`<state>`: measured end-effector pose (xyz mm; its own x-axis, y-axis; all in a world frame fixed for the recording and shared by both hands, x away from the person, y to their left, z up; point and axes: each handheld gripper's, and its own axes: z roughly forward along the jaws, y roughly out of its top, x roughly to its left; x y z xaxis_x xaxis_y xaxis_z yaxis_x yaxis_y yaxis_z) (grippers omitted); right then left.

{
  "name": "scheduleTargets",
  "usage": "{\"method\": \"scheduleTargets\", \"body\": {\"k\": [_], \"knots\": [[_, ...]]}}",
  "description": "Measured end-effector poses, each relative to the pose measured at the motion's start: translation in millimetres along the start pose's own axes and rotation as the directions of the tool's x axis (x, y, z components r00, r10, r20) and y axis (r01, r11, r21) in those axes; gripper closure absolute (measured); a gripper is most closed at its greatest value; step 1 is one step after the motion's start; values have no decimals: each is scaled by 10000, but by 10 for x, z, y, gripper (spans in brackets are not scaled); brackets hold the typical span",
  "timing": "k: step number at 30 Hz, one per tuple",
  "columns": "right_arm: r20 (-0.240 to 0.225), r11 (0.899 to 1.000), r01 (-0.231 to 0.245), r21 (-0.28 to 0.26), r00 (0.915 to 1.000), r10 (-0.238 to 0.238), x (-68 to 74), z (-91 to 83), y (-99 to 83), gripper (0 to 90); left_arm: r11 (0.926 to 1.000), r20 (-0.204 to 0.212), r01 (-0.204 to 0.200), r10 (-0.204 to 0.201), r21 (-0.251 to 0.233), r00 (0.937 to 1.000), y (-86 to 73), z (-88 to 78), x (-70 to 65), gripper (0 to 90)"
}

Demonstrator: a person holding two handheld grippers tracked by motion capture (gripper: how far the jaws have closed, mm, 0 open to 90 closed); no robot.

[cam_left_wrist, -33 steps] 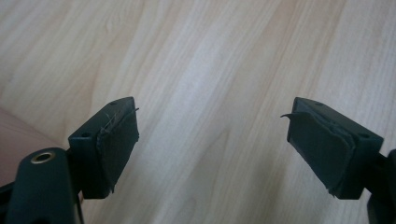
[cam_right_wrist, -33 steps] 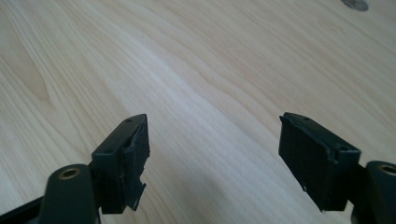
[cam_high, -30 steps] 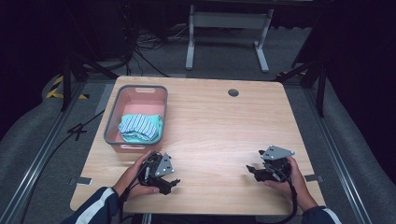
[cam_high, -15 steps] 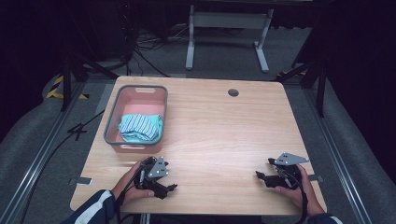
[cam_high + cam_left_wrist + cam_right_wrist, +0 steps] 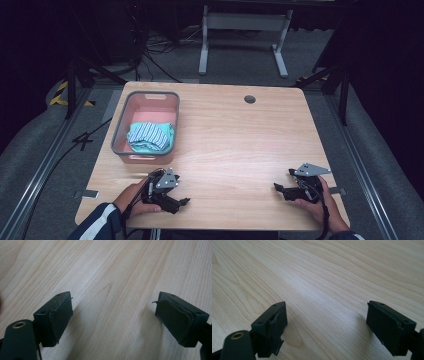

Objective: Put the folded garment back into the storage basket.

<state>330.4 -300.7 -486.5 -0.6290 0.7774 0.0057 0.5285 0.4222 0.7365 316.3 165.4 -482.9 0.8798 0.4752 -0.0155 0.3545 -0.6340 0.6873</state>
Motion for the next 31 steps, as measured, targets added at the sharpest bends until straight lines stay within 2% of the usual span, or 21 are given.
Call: {"method": "scheduleTargets", "body": {"k": [31], "knots": [[-26, 10000, 24, 7, 10000, -24, -11, 5, 2, 167, 10000, 110, -81, 81, 44, 9999, 17, 21, 22, 119]]}}
